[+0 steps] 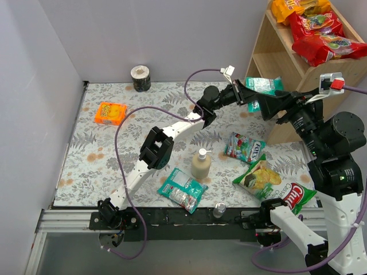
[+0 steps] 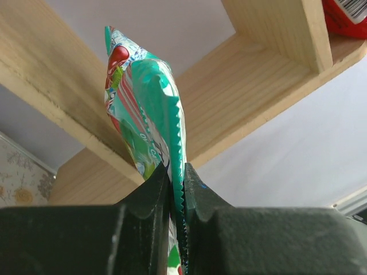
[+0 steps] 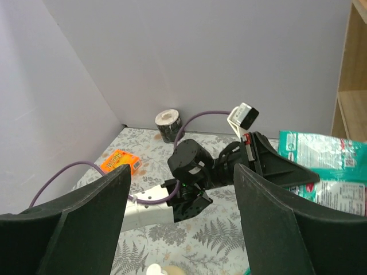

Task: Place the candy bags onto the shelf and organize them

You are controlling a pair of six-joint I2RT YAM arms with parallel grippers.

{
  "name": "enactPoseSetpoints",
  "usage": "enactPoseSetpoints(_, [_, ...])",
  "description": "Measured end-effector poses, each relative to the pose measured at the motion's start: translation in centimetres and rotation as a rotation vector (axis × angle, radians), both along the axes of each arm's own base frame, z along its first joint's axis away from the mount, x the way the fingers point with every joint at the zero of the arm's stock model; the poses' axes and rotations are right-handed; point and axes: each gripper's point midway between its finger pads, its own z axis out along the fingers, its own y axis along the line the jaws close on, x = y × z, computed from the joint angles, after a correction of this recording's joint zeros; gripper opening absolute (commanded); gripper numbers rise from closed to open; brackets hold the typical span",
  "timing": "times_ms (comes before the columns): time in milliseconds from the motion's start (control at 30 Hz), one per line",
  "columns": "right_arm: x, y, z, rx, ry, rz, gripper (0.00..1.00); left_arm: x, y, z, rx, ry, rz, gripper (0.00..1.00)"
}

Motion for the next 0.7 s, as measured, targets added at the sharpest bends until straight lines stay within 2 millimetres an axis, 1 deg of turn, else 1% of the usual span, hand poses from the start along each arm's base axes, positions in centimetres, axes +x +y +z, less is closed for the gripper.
enactPoseSetpoints(133, [-0.2,-0.8,-0.6,0.009,0.036,-0.041,0.78,0.4,-0.2,1.2,-0.028,-0.01,0.044,0.0])
enactPoseSetpoints(267, [0.2,-2.1,-1.8,0.011,0.091,-0.12,0.77,0.3,-0.6,2.8,-0.073,-0.022,0.08,0.0])
enactPoseSetpoints(300, [0.4,-2.4,-2.1,0.011,0.102,-0.143,0.77,0.2,-0.8,3.0,-0.081,-0.024,0.086,0.0])
enactPoseSetpoints(367, [0.6,-3.3,-2.8,0.01,0.129,-0.194,0.77,0.0,-1.2,2.7,-0.086,-0.024,0.093,0.0])
enactPoseSetpoints(467, [0.9,-4.4,-3.5,0.015,0.162,-0.26,0.76,-0.2,-2.2,0.8,-0.066,-0.011,0.097,0.02])
enactPoseSetpoints(500, [1.0,-4.7,-3.7,0.017,0.172,-0.277,0.75,-0.3,-2.6,-0.1,-0.054,-0.004,0.095,0.06])
enactPoseSetpoints(567, [1.0,-5.1,-4.1,0.018,0.186,-0.302,0.75,-0.2,-3.2,-2.0,-0.028,0.017,0.096,0.09])
enactPoseSetpoints(600, [1.1,-5.2,-4.2,0.019,0.19,-0.312,0.75,-0.2,-3.4,-2.7,-0.02,0.025,0.097,0.14])
enactPoseSetpoints(700, [1.1,-5.6,-4.2,0.023,0.193,-0.332,0.75,0.0,-3.7,-4.1,-0.006,0.036,0.102,0.22])
